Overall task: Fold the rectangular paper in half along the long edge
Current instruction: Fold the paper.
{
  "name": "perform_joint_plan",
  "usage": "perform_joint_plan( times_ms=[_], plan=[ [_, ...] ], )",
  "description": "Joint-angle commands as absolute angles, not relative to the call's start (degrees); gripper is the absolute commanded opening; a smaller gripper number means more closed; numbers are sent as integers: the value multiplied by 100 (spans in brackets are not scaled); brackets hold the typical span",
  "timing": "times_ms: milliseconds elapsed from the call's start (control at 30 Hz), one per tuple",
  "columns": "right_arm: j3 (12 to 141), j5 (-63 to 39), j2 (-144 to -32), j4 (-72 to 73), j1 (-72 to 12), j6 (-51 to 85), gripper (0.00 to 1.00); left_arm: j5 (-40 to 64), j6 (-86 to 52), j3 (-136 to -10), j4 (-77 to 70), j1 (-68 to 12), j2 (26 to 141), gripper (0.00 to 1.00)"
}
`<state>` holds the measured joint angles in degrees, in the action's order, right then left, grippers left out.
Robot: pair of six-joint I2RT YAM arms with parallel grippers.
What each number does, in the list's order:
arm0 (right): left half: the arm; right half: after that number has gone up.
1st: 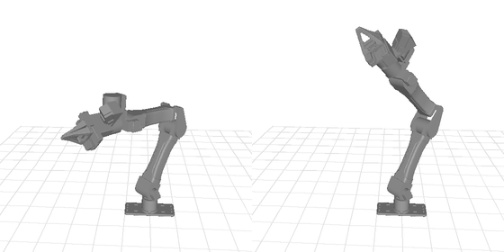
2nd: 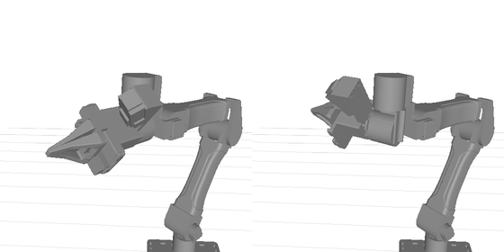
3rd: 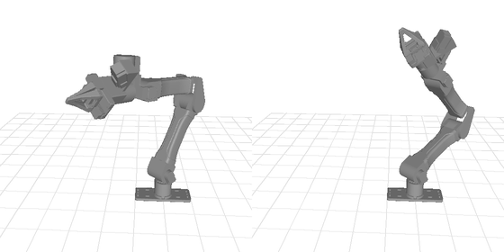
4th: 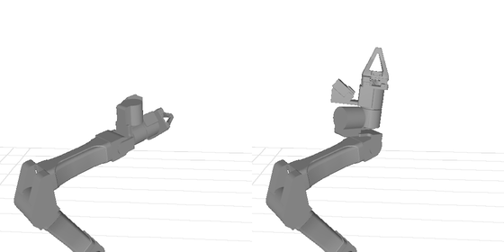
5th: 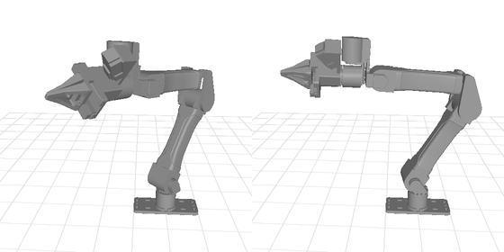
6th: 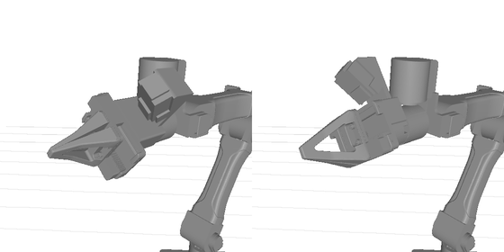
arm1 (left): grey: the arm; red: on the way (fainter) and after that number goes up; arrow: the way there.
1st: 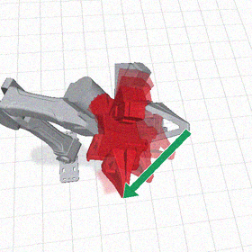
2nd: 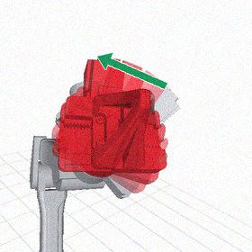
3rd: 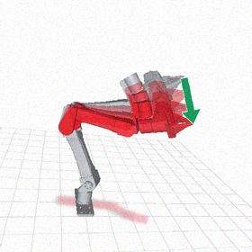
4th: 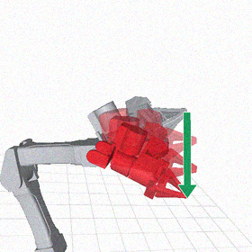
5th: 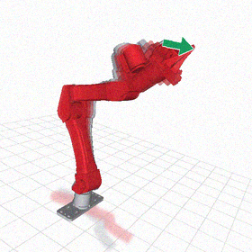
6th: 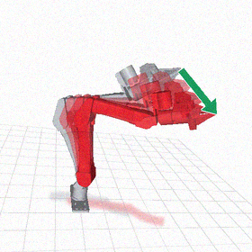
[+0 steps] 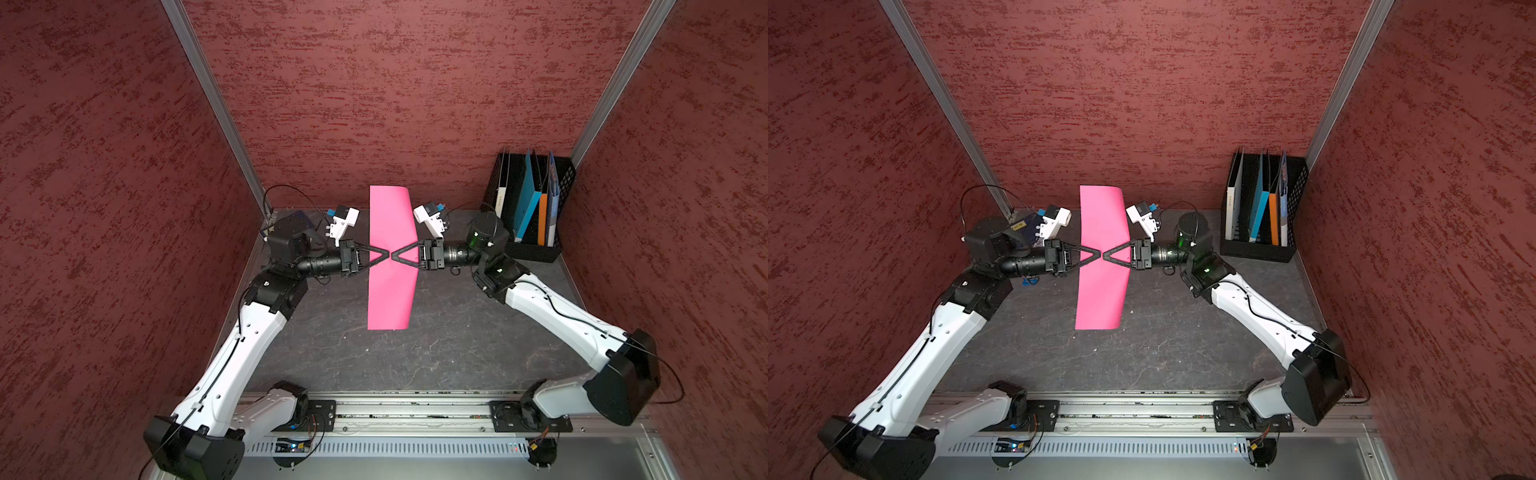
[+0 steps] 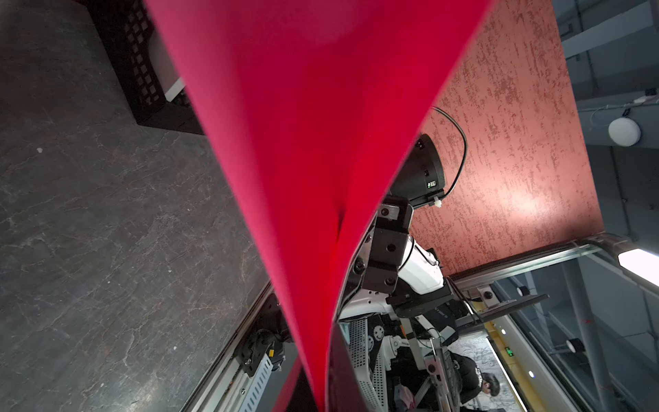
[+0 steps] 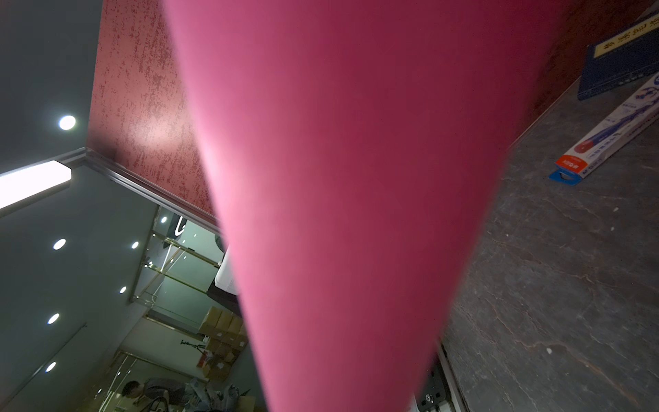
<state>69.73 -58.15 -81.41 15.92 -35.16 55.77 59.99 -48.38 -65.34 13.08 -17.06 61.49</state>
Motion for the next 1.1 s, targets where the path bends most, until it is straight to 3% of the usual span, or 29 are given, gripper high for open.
perform_joint_plan(
  times_ms=[0,167,267,400,567,767,1067],
  plan=[
    [7184,-5916,-7990,1481,-3542,5458,0,6021,-4750,-6545,1289,-1718,6106,0],
    [7229,-5962,-7984,1475,-3542,5458,3,6012,-4706,-6526,1342,-1709,6087,0],
    [7277,-5830,-7922,1201,-3534,5251,33,6041,-4651,-6580,1423,-1705,6079,0],
    [7200,-5685,-7818,1297,-3426,5284,58,6194,-4623,-6775,1443,-1703,6056,0],
    [7143,-5732,-7838,2091,-3206,5742,55,6406,-4728,-6832,1299,-1700,6065,0],
    [7368,-5912,-7971,2413,-3081,6014,38,6507,-4781,-6703,1090,-1686,6013,0],
    [7497,-6120,-7896,2238,-3089,6124,40,6471,-4875,-6762,543,-1531,5993,0]
  ],
)
